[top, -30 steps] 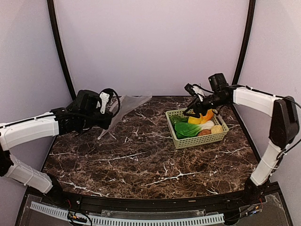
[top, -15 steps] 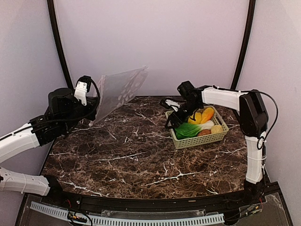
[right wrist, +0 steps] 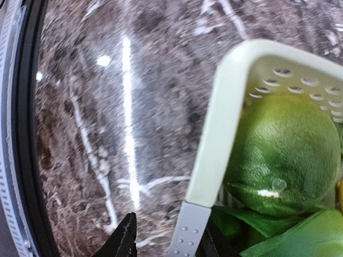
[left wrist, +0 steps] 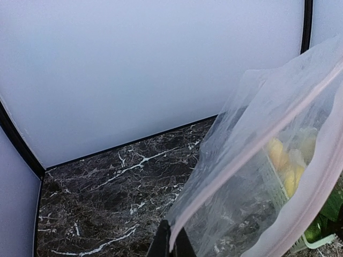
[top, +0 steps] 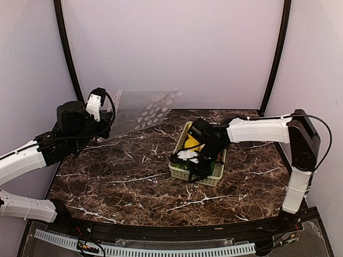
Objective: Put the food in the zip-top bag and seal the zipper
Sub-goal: Adjust the bin at the center of the board, then pick up the fake fruit from the bin.
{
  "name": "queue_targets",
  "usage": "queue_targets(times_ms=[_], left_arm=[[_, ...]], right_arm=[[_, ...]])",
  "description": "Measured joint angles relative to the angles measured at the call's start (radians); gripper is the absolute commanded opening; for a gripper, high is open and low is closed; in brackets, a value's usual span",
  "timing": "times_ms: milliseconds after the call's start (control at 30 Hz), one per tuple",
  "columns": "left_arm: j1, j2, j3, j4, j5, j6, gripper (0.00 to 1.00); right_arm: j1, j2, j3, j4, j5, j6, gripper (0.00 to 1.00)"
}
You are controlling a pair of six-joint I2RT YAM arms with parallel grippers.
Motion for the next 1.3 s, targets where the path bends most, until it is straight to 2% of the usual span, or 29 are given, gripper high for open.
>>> queue_targets(times_ms=[100, 200, 267, 400, 500, 600, 700, 800, 867, 967, 1167, 1300], left_arm=[[0.0, 0.007, 0.0, 0.001, 0.002, 0.0, 0.01], [0.0, 0.019, 0.0, 0.0, 0.004, 0.0, 0.01], [0.0, 0.026, 0.0, -0.002, 0.003, 0.0, 0.01], [0.0, 0.035, 0.018, -0.048, -0.037, 0.0, 0.01], [0.0, 0.045, 0.097, -0.155, -0.117, 0.0, 0.01], [0.0, 0.043, 0.228, -0.289, -0.219, 0.002, 0.01], [0.0, 0.013, 0.352, -0.41, -0.3, 0.011, 0.01], [0.0, -0.01, 0.448, -0.544, -0.319, 0.014, 0.01], [0.001, -0.002, 0.491, -0.626, -0.283, -0.005, 0.01], [0.002, 0.057, 0.497, -0.7, -0.15, -0.048, 0.01], [0.002, 0.294, 0.352, -0.658, 0.191, -0.151, 0.01], [0.002, 0.394, 0.334, -0.599, 0.331, -0.18, 0.01]], right_arm=[[0.046, -0.089, -0.108, -0.022, 0.011, -0.041, 0.31], [0.054, -0.159, -0.197, -0.035, 0.027, -0.072, 0.31], [0.052, -0.199, -0.261, -0.047, 0.048, -0.092, 0.35], [0.051, -0.245, -0.315, -0.077, 0.061, -0.117, 0.48], [0.05, -0.281, -0.295, -0.106, 0.036, -0.122, 0.52], [0.035, -0.318, -0.229, -0.126, -0.024, -0.121, 0.52], [-0.017, -0.348, -0.141, -0.106, -0.084, -0.089, 0.51], [-0.085, -0.334, -0.071, -0.058, -0.108, -0.028, 0.5], [-0.12, -0.303, -0.033, -0.029, -0.11, 0.011, 0.5], [-0.151, -0.218, 0.027, 0.011, -0.095, 0.072, 0.54], [-0.152, -0.062, 0.092, 0.033, -0.07, 0.142, 0.6], [-0.151, 0.004, 0.119, 0.03, -0.055, 0.165, 0.62]])
